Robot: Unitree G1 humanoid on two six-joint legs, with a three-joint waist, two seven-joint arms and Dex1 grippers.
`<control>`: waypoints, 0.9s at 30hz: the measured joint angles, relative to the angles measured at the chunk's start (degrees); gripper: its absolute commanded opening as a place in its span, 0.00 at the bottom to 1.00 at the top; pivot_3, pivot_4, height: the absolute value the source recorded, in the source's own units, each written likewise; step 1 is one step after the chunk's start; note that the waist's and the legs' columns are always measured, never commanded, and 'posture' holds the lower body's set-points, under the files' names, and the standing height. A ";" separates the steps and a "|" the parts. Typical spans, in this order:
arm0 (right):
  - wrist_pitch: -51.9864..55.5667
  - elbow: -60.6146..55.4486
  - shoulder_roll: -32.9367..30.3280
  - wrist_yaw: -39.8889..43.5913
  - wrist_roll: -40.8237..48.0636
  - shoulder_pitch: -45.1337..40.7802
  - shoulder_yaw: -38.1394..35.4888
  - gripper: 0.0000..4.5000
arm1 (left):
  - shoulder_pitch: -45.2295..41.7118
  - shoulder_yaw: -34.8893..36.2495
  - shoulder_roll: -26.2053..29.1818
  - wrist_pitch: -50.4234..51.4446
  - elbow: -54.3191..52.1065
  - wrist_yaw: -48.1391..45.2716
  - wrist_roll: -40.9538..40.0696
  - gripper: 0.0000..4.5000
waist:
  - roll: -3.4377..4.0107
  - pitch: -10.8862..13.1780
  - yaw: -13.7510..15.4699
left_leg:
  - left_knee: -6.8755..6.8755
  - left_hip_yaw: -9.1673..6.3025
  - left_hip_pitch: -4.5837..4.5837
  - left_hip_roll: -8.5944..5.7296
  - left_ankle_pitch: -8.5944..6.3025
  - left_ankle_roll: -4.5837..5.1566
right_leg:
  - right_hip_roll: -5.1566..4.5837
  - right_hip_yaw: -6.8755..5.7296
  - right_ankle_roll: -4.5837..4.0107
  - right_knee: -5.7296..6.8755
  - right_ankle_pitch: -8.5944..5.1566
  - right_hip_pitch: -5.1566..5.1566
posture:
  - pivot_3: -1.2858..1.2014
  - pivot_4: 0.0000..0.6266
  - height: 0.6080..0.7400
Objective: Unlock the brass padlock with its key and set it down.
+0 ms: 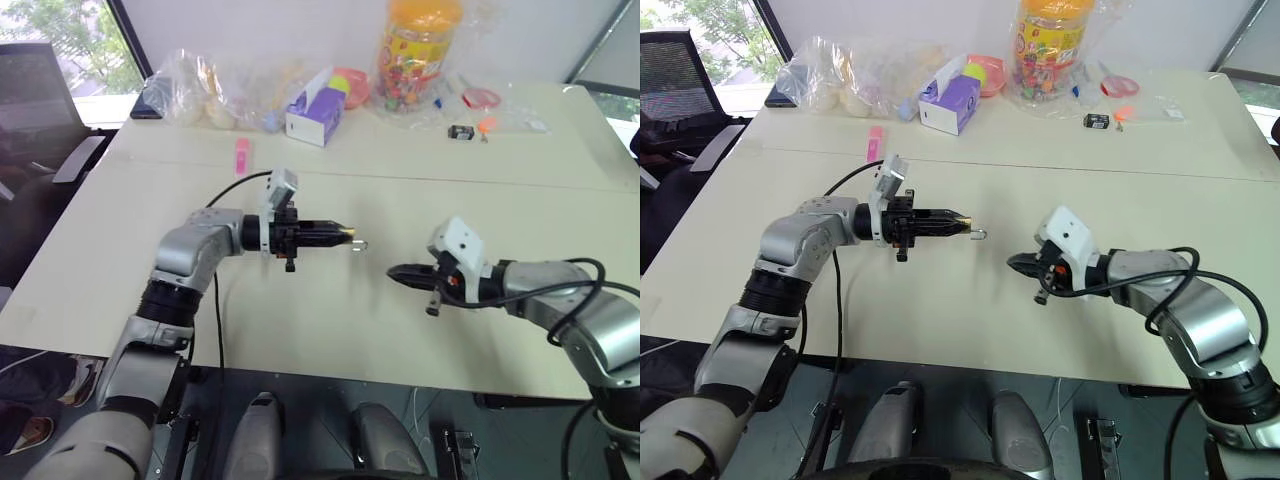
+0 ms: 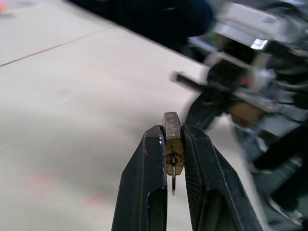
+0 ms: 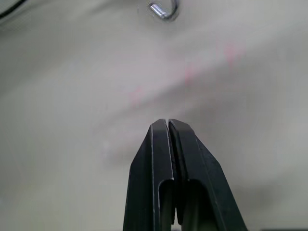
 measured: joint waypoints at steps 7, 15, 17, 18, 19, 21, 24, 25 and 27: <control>3.95 -6.99 1.39 -5.53 3.45 3.15 -8.52 0.01 | -10.95 5.61 -8.13 1.29 16.54 5.51 -0.44 0.00 | -0.04 0.02 0.00 | -0.01 -0.03 -0.13 -0.02 0.00 0.01 | 0.01 -0.03 0.01 -0.02 0.00 -0.06 | 0.52 0.24 1.00; 8.38 -13.23 2.52 -11.52 6.96 3.76 -12.74 0.01 | -13.87 7.71 -16.42 8.16 33.66 10.89 1.88 0.00 | -0.04 0.02 -0.13 | 0.01 -0.03 -0.31 -0.02 0.00 0.00 | 0.02 -0.03 0.01 -0.01 0.00 -0.22 | 0.52 0.24 1.00; 8.86 -13.87 2.53 -12.55 7.56 4.21 -13.27 0.01 | -13.89 7.79 -16.74 8.58 35.67 11.51 2.63 0.00 | -0.04 0.02 -0.23 | 0.00 -0.03 -0.35 -0.02 0.00 0.00 | 0.03 -0.03 0.01 0.05 0.00 -0.31 | 0.52 0.24 1.00; 9.20 -14.13 2.54 -12.97 7.84 4.49 -13.49 0.01 | -13.94 8.12 -16.75 8.76 36.06 11.58 2.75 0.00 | -0.04 0.02 -0.22 | 0.00 -0.03 -0.36 -0.02 0.00 0.00 | 0.04 -0.03 0.01 0.07 0.00 -0.33 | 0.52 0.24 1.00; 9.51 -14.39 2.54 -13.37 8.02 4.66 -13.74 0.01 | -14.05 8.37 -16.75 9.08 36.08 11.60 2.84 0.00 | -0.03 0.01 -0.20 | -0.01 -0.03 -0.36 -0.01 0.00 0.00 | 0.04 -0.03 0.01 0.08 0.00 -0.33 | 0.52 0.24 1.00; 9.79 -14.71 2.56 -14.11 8.57 4.97 -14.31 0.01 | -14.06 8.44 -16.72 9.66 36.02 11.42 3.09 0.00 | -0.02 0.01 -0.15 | 0.01 -0.03 -0.37 -0.01 0.00 0.00 | 0.03 -0.03 0.01 0.08 0.00 -0.32 | 0.52 0.24 1.00; 9.97 -15.37 2.56 -15.14 9.60 4.98 -14.41 0.00 | -13.84 8.50 -16.57 10.28 36.54 12.05 4.05 0.39 | -0.02 0.01 -0.14 | 0.02 -0.03 -0.37 -0.01 0.00 0.00 | 0.03 -0.03 0.01 0.08 0.00 -0.32 | 0.52 0.24 1.00; 9.99 -15.37 2.56 -15.29 9.71 4.98 -14.41 0.00 | -13.70 8.76 -16.52 10.27 36.63 11.90 4.01 0.49 | -0.02 0.01 -0.13 | 0.02 -0.03 -0.37 -0.01 0.00 0.00 | 0.03 -0.03 0.01 0.08 0.00 -0.32 | 0.52 0.24 1.00; 10.00 -15.37 2.56 -15.63 10.03 4.94 -14.41 0.00 | -13.83 9.08 -16.58 10.27 36.49 11.22 3.80 0.69 | -0.03 -0.01 -0.07 | 0.04 -0.03 -0.35 -0.01 0.00 0.00 | 0.03 -0.03 0.01 0.08 0.00 -0.28 | 0.52 0.24 1.00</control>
